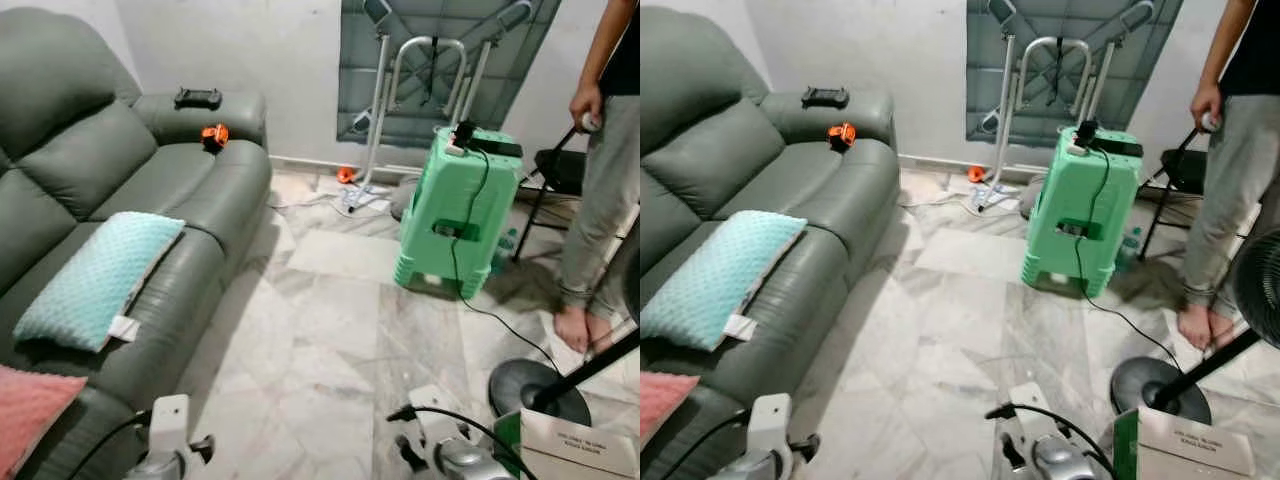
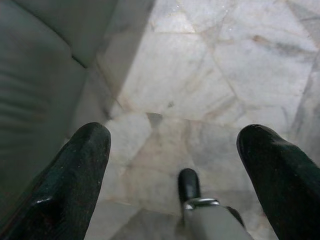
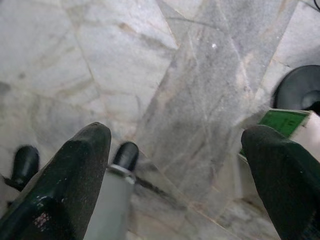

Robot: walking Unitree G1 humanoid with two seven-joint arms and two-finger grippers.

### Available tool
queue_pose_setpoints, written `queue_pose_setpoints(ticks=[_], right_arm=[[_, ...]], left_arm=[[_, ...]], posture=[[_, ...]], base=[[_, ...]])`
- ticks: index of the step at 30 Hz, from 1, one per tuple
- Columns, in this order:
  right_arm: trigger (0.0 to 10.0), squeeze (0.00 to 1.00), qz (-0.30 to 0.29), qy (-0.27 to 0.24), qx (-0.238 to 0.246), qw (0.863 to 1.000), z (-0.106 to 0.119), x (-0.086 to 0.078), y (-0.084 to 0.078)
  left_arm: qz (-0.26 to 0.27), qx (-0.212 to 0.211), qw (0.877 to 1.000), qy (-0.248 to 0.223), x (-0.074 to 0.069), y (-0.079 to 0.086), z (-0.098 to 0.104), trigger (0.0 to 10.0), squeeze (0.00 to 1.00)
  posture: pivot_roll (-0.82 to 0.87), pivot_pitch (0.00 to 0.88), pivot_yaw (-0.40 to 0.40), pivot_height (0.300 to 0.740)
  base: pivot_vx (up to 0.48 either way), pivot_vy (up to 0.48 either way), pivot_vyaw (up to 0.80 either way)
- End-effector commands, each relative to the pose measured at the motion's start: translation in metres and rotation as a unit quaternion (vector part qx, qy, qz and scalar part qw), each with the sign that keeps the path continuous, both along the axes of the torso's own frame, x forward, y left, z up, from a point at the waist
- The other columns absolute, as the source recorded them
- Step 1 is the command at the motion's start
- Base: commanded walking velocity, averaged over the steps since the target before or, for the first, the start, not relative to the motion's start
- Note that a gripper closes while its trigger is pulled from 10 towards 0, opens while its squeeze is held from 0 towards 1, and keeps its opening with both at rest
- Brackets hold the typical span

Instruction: Move the pillow to the sofa

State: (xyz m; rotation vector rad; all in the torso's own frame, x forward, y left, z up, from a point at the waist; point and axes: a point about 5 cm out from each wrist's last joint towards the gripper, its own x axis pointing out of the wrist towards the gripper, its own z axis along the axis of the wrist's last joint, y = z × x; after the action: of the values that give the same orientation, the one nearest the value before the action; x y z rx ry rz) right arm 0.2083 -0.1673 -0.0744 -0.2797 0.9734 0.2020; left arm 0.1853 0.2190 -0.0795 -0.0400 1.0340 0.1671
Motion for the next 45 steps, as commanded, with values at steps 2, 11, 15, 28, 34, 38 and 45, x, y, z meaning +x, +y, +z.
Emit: queue_pose_setpoints(ticks=[2,11,15,28,34,38,45], right_arm=[[10.0,0.0,-0.007,-0.004,-0.012,1.0,0.0017,0.0015,-0.0099],[10.0,0.0,-0.004,-0.004,-0.013,1.0,0.0018,0.0016,-0.01],[10.0,0.0,-0.003,-0.003,-0.015,1.0,0.0018,0.0015,-0.0106],[10.0,0.0,0.001,-0.001,-0.018,1.0,0.0017,0.001,-0.0122],[10.0,0.0,0.0,-0.001,-0.018,1.0,0.0016,0.0009,-0.0125],[10.0,0.0,-0.001,-0.001,-0.016,1.0,0.0017,0.001,-0.0122],[10.0,0.0,-0.001,-0.002,-0.015,1.0,0.0018,0.0014,-0.0114]], left_arm=[[-0.013,-0.006,1.0,-0.015,0.0112,-0.0069,0.0043,10.0,0.0],[-0.017,-0.005,1.0,-0.014,0.0114,-0.0068,0.0045,10.0,0.0],[-0.018,-0.005,1.0,-0.014,0.0115,-0.007,0.0045,10.0,0.0],[-0.023,-0.004,1.0,-0.013,0.0112,-0.008,0.0041,10.0,0.0],[-0.023,-0.005,1.0,-0.013,0.011,-0.0082,0.004,10.0,0.0],[-0.021,-0.005,1.0,-0.013,0.0111,-0.008,0.004,10.0,0.0],[-0.022,-0.004,1.0,-0.013,0.0114,-0.0072,0.0044,10.0,0.0]], posture=[[-0.13,0.0,0.01,0.74],[-0.13,0.0,0.012,0.74],[-0.13,0.0,0.011,0.74],[-0.13,0.0,0.008,0.74],[-0.13,0.0,0.007,0.74],[-0.13,0.0,0.007,0.74],[-0.13,0.0,0.012,0.74]], base=[[0.401,0.0,0.0],[0.423,0.0,0.0],[0.433,0.0,0.0],[0.45,0.0,-0.33],[0.456,0.0,-0.75],[0.452,0.0,-0.59],[0.454,0.0,-0.12]])
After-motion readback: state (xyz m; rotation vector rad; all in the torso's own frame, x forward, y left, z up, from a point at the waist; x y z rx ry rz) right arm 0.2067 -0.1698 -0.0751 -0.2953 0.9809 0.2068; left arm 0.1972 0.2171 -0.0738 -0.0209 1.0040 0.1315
